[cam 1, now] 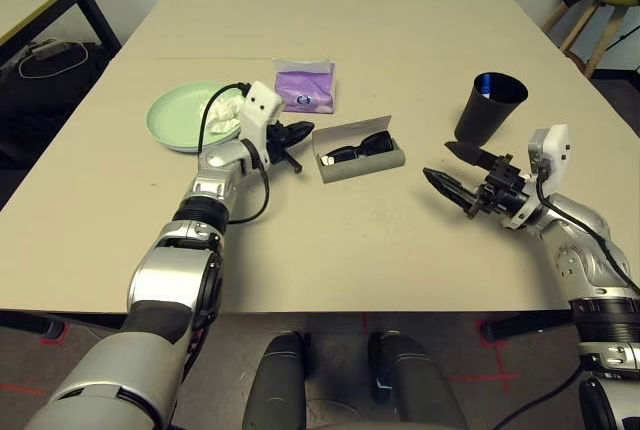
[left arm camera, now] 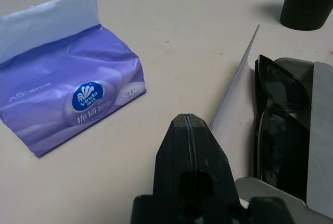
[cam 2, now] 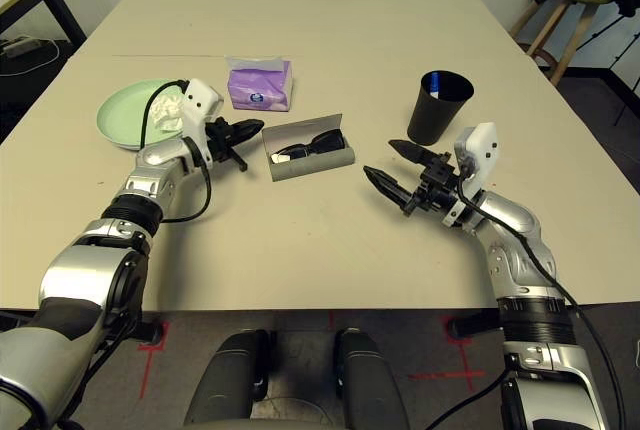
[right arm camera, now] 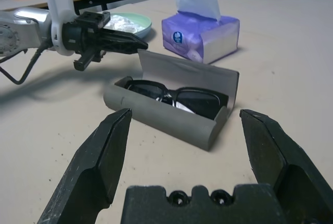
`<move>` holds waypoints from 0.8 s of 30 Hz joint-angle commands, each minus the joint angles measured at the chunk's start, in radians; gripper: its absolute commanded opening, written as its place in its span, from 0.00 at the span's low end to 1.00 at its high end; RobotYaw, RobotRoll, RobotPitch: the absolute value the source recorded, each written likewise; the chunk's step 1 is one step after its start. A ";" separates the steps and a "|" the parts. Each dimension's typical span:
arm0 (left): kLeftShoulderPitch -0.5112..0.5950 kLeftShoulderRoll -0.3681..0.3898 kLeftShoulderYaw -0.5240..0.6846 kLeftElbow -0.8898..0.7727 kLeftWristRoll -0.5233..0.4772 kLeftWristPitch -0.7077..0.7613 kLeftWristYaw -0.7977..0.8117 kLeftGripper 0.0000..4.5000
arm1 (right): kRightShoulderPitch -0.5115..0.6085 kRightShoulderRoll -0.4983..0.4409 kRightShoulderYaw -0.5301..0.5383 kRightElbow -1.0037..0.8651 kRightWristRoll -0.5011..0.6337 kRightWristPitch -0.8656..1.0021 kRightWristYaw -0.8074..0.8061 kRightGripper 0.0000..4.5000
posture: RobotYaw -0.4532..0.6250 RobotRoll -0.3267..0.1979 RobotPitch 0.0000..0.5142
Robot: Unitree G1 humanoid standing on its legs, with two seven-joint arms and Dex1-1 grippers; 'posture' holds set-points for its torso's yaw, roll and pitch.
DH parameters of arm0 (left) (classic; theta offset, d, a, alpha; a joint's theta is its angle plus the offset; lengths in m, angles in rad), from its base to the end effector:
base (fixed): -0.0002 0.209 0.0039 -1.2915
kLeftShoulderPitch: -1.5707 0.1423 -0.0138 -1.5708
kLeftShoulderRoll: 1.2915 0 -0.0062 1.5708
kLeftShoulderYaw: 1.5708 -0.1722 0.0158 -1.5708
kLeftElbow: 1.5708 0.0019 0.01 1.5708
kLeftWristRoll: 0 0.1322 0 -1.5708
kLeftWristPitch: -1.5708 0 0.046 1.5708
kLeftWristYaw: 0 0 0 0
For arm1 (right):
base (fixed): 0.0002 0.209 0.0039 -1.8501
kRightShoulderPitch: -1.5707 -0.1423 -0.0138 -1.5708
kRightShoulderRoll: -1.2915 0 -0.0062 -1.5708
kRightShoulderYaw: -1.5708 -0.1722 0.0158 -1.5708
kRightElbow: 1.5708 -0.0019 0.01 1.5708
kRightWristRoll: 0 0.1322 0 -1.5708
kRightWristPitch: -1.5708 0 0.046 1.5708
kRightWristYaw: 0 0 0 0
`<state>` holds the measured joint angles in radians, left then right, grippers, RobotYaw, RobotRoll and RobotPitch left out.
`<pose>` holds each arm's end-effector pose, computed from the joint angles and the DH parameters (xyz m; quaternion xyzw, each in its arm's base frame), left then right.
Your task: Organize and tidy the items on the table.
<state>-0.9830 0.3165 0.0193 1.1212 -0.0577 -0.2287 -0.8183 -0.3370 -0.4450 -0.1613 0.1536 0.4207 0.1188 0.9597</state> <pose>0.3423 0.1900 0.1452 0.1242 0.0003 -0.3771 0.9178 0.2528 -0.2451 0.1285 -0.0191 -0.0647 0.4086 0.9102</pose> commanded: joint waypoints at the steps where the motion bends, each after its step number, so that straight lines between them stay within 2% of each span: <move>1: -0.014 -0.005 -0.012 0.030 0.021 0.002 -0.009 0.00 | 0.005 -0.008 0.007 -0.026 0.009 0.011 -0.007 1.00 | 0.48 0.62 0.22; 12: 0.043 0.015 -0.052 -0.019 0.028 0.046 -0.190 0.00 | -0.007 -0.009 0.008 -0.011 0.004 0.000 -0.009 1.00 | 0.49 0.62 0.23; 19: 0.102 0.021 -0.070 -0.109 0.008 0.025 -0.316 0.00 | -0.018 -0.011 0.007 0.013 0.002 -0.011 0.001 1.00 | 0.50 0.62 0.22; 24: 0.137 0.036 -0.075 -0.153 0.011 0.004 -0.348 0.00 | -0.029 -0.011 0.008 0.045 -0.004 -0.028 0.009 1.00 | 0.51 0.62 0.22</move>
<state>-0.8689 0.3433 -0.0341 0.9818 -0.0579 -0.2159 -1.1464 -0.3628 -0.4477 -0.1613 0.1767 0.4196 0.1028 0.9615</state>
